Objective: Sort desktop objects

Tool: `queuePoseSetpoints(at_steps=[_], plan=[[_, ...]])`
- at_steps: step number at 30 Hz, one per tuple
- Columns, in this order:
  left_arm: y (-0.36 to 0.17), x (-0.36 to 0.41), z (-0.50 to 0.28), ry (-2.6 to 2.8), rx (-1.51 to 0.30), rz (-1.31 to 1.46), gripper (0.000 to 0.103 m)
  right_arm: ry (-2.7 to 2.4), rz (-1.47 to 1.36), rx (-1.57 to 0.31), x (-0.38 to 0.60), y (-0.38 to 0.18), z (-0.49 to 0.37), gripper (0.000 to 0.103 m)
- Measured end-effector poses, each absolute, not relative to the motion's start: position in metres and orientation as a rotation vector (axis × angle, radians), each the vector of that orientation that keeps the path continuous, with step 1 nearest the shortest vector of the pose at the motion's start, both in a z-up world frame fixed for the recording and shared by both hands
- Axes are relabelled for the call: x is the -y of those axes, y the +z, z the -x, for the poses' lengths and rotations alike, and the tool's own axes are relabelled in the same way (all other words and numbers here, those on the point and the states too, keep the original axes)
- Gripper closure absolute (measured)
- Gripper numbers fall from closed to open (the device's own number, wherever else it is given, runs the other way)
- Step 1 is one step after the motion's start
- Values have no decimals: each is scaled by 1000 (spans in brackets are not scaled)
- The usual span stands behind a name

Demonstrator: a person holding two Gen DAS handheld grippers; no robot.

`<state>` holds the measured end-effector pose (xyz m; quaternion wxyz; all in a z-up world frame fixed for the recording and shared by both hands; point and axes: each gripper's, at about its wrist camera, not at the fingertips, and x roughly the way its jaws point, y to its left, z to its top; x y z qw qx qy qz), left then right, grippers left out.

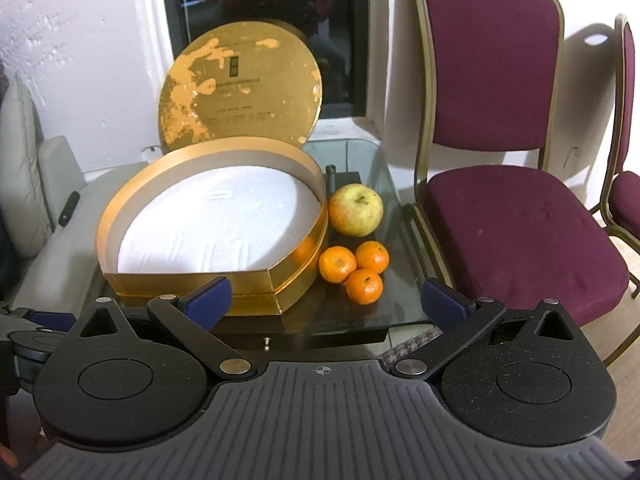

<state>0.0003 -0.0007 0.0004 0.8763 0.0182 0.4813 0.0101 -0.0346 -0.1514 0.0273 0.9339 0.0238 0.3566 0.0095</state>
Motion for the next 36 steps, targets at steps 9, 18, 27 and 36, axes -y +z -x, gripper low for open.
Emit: queuePoseSetpoints(at_steps=[9,18,27,36], plan=[[1,2,-1,19,-1009,-40,1,18,-56,-737,154,26,32,0],[-1,3,2,19,-996,-47,1,19,-61,-732,153,27,35,0],[3,2,0,20,-998,-51,1,22,-65,-730,154,26,34,0],[3,0,-1,18,-1002,-52,1,24,-66,-731,155,27,33,0]])
